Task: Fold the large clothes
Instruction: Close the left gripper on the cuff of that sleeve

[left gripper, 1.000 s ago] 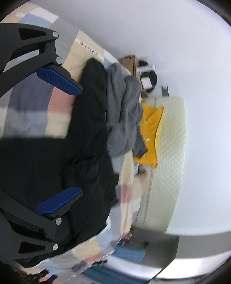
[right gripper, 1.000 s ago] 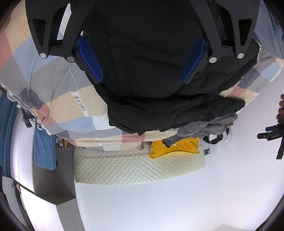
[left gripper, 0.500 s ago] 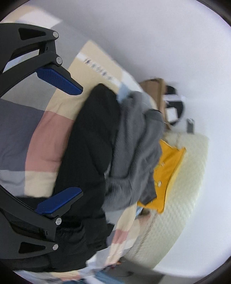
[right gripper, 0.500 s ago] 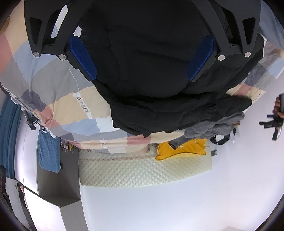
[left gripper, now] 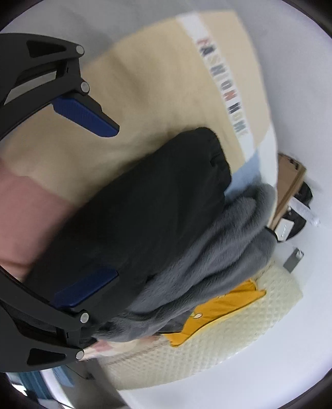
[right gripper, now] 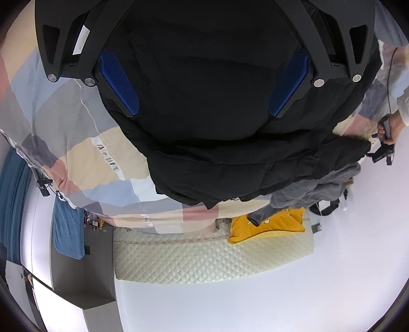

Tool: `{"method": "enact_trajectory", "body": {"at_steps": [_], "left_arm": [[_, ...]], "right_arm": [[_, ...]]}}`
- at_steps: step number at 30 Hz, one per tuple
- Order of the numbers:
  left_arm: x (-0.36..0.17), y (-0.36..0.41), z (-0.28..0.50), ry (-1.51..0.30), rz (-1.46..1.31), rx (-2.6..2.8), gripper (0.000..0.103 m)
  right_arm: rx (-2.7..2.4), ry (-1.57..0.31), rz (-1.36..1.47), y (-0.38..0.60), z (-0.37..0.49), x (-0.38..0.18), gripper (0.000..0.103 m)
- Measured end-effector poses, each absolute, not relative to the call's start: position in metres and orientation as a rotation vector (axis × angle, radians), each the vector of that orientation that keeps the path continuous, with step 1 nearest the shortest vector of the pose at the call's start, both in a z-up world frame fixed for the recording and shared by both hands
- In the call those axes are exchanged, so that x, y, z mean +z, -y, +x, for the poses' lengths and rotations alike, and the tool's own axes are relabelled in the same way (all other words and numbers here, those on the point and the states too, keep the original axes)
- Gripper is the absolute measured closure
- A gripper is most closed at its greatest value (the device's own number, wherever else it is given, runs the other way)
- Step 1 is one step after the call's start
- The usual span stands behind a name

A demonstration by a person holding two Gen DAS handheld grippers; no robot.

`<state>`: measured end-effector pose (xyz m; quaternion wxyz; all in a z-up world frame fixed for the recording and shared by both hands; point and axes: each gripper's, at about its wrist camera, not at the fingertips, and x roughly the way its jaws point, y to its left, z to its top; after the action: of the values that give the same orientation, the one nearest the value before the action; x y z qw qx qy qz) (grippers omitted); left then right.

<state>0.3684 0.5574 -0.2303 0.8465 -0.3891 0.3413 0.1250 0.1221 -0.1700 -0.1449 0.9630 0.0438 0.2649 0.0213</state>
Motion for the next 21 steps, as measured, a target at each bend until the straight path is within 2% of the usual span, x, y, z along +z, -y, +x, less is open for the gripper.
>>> {"method": "enact_trajectory", "body": {"at_steps": [6, 8, 9, 10, 11, 13, 16, 21], "left_arm": [[-0.262, -0.573, 0.402, -0.677, -0.932, 0.285, 0.003], [-0.261, -0.572, 0.410, -0.640, -0.938, 0.303, 0.008], [-0.260, -0.572, 0.414, -0.631, -0.943, 0.304, 0.021], [-0.259, -0.572, 0.416, -0.629, -0.950, 0.305, 0.044], [-0.258, -0.571, 0.419, -0.633, -0.961, 0.309, 0.052], [-0.253, -0.570, 0.421, -0.630, -0.961, 0.296, 0.075], [-0.230, -0.562, 0.416, -0.636, -0.868, 0.301, 0.090], [-0.180, -0.555, 0.388, -0.587, -0.790, 0.386, 0.095]], "right_arm": [[0.032, -0.570, 0.090, 0.159, 0.139, -0.151, 0.000], [0.028, -0.582, 0.085, 0.156, 0.143, -0.153, 0.000], [0.027, -0.588, 0.081, 0.155, 0.145, -0.154, 0.000], [0.027, -0.594, 0.078, 0.154, 0.146, -0.155, 0.000], [0.030, -0.599, 0.078, 0.153, 0.147, -0.155, 0.000], [0.036, -0.599, 0.076, 0.152, 0.147, -0.154, 0.000], [0.044, -0.601, 0.062, 0.151, 0.145, -0.151, 0.000], [0.079, -0.610, 0.051, 0.150, 0.140, -0.148, 0.000]]}}
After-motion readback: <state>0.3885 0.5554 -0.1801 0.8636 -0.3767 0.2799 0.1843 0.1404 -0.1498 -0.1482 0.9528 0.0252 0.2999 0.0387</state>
